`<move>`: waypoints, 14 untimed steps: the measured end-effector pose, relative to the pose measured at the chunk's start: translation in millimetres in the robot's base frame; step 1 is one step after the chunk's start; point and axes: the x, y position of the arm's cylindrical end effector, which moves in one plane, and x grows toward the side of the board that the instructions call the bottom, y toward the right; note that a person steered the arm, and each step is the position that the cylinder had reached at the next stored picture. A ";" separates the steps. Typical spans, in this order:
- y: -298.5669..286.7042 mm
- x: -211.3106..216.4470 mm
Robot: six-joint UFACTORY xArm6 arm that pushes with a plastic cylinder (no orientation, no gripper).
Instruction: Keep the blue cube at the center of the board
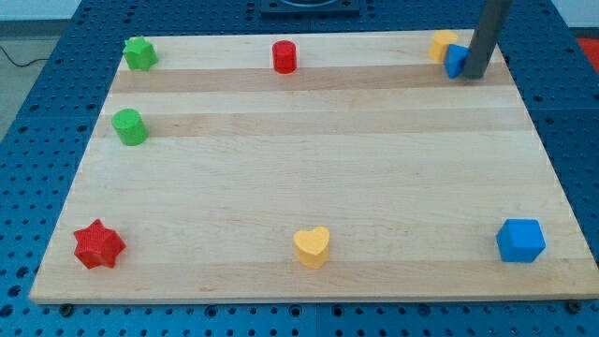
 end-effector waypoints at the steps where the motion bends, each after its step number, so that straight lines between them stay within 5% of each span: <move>1: 0.0 27.7; 3: -12.9 74.1; 4: -39.6 135.9; 7: 49.9 279.0; 11: -185.8 220.9; 13: -142.7 245.2; 14: -178.7 269.7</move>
